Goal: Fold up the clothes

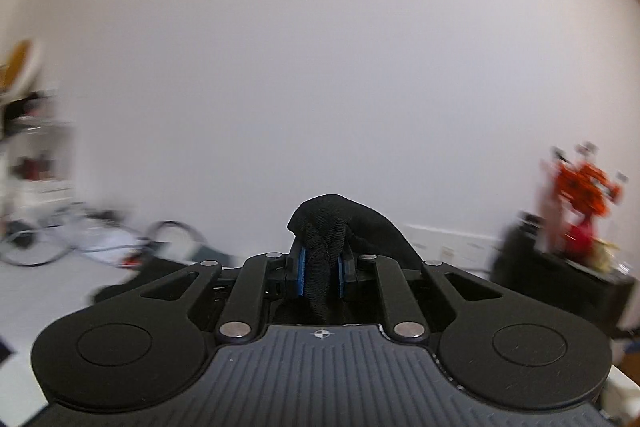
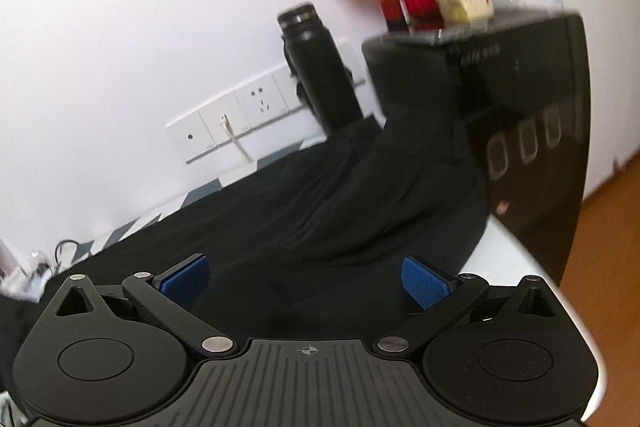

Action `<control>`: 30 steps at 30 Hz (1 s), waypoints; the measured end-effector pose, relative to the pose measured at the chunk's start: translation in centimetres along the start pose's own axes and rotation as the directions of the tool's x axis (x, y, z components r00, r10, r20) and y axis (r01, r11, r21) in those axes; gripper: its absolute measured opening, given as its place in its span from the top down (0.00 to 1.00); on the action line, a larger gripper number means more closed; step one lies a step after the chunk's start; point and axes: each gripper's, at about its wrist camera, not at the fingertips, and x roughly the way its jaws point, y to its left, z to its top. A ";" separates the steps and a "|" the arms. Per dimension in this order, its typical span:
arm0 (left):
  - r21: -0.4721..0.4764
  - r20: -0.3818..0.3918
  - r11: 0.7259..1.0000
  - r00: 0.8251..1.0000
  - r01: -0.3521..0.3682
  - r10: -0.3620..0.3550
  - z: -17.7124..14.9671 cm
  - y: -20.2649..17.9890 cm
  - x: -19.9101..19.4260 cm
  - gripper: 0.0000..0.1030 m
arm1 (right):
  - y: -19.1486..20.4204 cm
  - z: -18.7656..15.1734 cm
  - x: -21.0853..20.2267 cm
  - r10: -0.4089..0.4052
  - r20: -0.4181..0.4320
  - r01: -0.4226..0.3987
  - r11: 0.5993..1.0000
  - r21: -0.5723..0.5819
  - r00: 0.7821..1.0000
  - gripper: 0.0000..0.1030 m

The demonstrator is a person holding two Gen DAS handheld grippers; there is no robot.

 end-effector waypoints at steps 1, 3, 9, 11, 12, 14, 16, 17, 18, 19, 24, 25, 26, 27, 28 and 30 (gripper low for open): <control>-0.021 0.000 0.999 1.000 -0.029 0.028 0.1 1.5 0.1 0.86 | 0.5 -0.2 0.5 -0.006 -0.012 0.006 1.000 0.012 1.000 0.01; -0.040 0.002 0.995 0.996 -0.088 0.088 0.1 4.1 0.2 0.86 | 1.5 -0.8 1.3 -0.018 -0.036 0.018 1.000 0.001 0.999 0.01; -0.075 -0.052 0.975 0.977 -0.209 0.205 -0.8 10.5 0.4 0.87 | 4.3 -2.8 2.8 -0.051 -0.069 0.047 0.997 -0.055 0.996 0.01; -0.080 -0.068 0.970 0.972 -0.231 0.226 -1.3 12.0 1.0 0.87 | 4.8 -3.5 3.1 -0.058 -0.078 0.053 0.997 -0.063 0.995 0.01; -0.086 -0.073 0.969 0.971 -0.233 0.228 -1.4 12.4 1.3 0.87 | 5.0 -3.8 3.2 -0.064 -0.079 0.059 0.996 -0.071 0.995 0.01; -0.083 -0.079 0.968 0.970 -0.236 0.230 -1.7 13.0 1.7 0.87 | 5.3 -4.3 3.3 -0.078 -0.080 0.071 0.994 -0.089 0.994 0.01; -0.067 -0.097 0.965 0.965 -0.252 0.245 -2.3 13.2 2.5 0.86 | 5.3 -4.6 3.7 -0.102 -0.079 0.094 0.991 -0.097 0.992 0.01; -0.057 -0.115 0.964 0.961 -0.260 0.252 -2.7 13.4 3.1 0.86 | 5.3 -4.7 3.9 -0.115 -0.079 0.107 0.989 -0.101 0.990 0.01; -0.048 -0.137 0.962 0.956 -0.268 0.259 -3.3 13.6 3.9 0.86 | 5.3 -4.8 4.0 -0.127 -0.079 0.119 0.987 -0.104 0.989 0.01; -0.040 -0.157 0.961 0.951 -0.274 0.265 -4.0 13.8 4.5 0.86 | 5.2 -4.9 4.2 -0.141 -0.075 0.132 0.985 -0.110 0.987 0.01; -0.009 -0.225 0.952 0.929 -0.305 0.295 -6.6 14.7 7.0 0.86 | 4.7 -5.4 5.2 -0.206 -0.047 0.195 0.966 -0.169 0.977 0.01; 0.000 -0.236 0.951 0.924 -0.309 0.300 -6.9 14.8 7.4 0.86 | 4.7 -5.6 5.5 -0.215 -0.043 0.204 0.962 -0.182 0.976 0.01; 0.009 -0.249 0.949 0.919 -0.314 0.306 -7.1 14.8 7.8 0.86 | 4.6 -5.8 5.7 -0.222 -0.041 0.210 0.959 -0.191 0.974 0.01; 0.019 -0.263 0.948 0.913 -0.319 0.313 -7.3 14.8 8.1 0.85 | 4.6 -6.0 5.8 -0.226 -0.033 0.215 0.955 -0.203 0.973 0.01; 0.026 -0.277 0.946 0.907 -0.323 0.317 -7.5 14.9 8.5 0.85 | 4.6 -6.2 6.0 -0.231 -0.025 0.220 0.951 -0.216 0.973 0.01; 0.048 -0.309 0.941 0.890 -0.336 0.334 -7.9 15.0 9.2 0.79 | 4.7 -6.7 6.2 -0.239 -0.010 0.230 0.942 -0.243 0.971 0.01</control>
